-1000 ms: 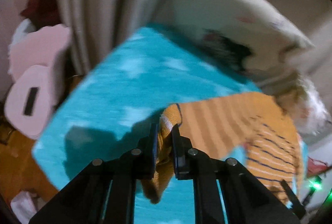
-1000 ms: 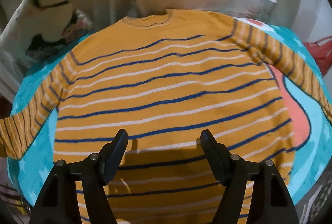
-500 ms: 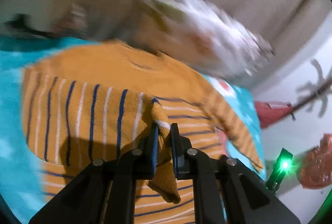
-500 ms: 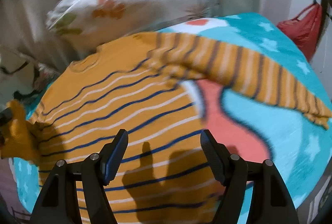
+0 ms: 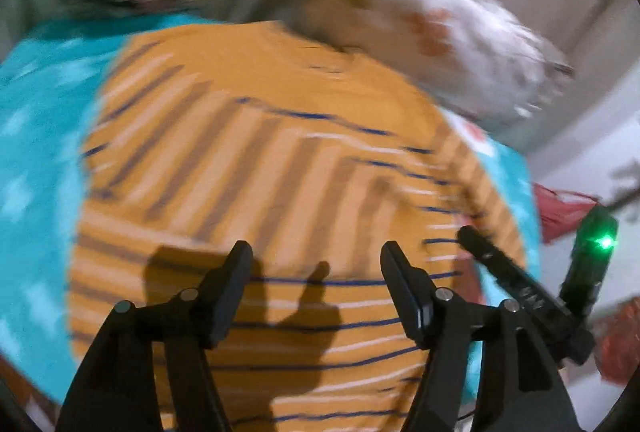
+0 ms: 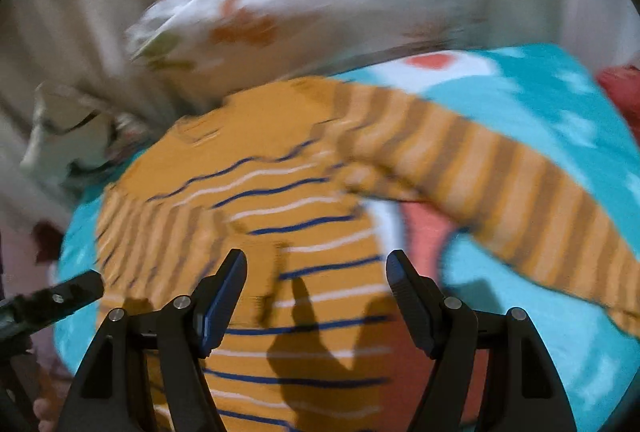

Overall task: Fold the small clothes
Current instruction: 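Fold the held sleeve across the sweater chest with the left tool and release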

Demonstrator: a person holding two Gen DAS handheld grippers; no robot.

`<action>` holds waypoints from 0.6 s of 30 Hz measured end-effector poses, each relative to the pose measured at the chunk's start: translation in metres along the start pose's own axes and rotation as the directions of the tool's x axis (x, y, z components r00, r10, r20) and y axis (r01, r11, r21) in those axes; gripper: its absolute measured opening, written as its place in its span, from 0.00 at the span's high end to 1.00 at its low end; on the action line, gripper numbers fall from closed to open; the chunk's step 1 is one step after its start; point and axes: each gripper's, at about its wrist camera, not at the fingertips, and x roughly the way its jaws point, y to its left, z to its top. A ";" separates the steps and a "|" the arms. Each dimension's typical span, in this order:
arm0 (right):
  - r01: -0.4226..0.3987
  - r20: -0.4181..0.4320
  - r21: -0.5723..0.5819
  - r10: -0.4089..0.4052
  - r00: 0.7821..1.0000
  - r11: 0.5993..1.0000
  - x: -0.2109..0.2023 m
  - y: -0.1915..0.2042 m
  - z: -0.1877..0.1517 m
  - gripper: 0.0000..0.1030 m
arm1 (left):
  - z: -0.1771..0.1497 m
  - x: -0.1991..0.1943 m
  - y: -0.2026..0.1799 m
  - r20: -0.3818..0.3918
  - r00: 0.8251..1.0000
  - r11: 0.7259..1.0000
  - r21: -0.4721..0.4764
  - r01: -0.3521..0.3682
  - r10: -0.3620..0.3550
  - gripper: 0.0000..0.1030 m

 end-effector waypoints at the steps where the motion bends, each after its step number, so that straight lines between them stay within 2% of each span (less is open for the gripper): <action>1: -0.037 -0.033 -0.022 0.036 0.999 0.999 0.010 0.008 0.002 0.25 | -0.004 -0.003 0.010 0.006 0.999 0.999 -0.024 -0.038 0.038 0.36; 3: -0.052 -0.081 -0.062 0.047 0.996 0.997 0.032 0.023 0.002 0.25 | -0.010 -0.008 0.023 0.010 0.995 0.994 -0.052 -0.100 0.101 0.36; 5: -0.005 -0.122 -0.114 -0.009 0.992 0.993 0.057 0.038 0.001 0.26 | -0.015 -0.014 0.030 0.018 0.987 0.986 -0.059 -0.156 0.157 0.36; 6: 0.011 -0.144 -0.131 -0.030 0.989 0.991 0.067 0.043 0.000 0.29 | -0.017 -0.022 0.034 0.029 0.981 0.980 -0.056 -0.191 0.193 0.36; 7: 0.031 -0.132 -0.146 -0.050 0.990 0.989 0.068 0.047 0.000 0.46 | -0.019 -0.025 0.035 0.041 0.974 0.974 -0.051 -0.222 0.224 0.36; 8: 0.026 -0.124 -0.159 -0.046 0.991 0.987 0.067 0.050 0.002 0.76 | -0.021 -0.029 0.034 0.055 0.965 0.966 -0.042 -0.254 0.256 0.36; 9: -0.018 -0.146 -0.160 -0.006 0.989 0.987 0.067 0.051 0.004 0.84 | -0.022 -0.033 0.032 0.069 0.957 0.959 -0.031 -0.281 0.282 0.36; 10: -0.055 -0.162 -0.142 0.032 0.986 0.988 0.066 0.050 0.008 0.87 | -0.023 -0.035 0.030 0.076 0.952 0.955 -0.022 -0.296 0.297 0.36; 11: -0.058 -0.154 -0.134 0.037 0.987 0.989 0.063 0.049 0.010 0.88 | -0.024 -0.037 0.028 0.082 0.948 0.952 -0.013 -0.307 0.307 0.36; 14: -0.036 -0.117 -0.107 0.023 0.993 0.994 0.053 0.039 0.019 0.90 | -0.027 -0.041 0.025 0.095 0.943 0.947 0.008 -0.322 0.320 0.36; 18: 0.031 -0.099 -0.055 -0.037 0.994 0.998 0.054 0.017 0.028 0.91 | -0.029 -0.038 0.016 0.098 0.937 0.938 0.055 -0.342 0.336 0.36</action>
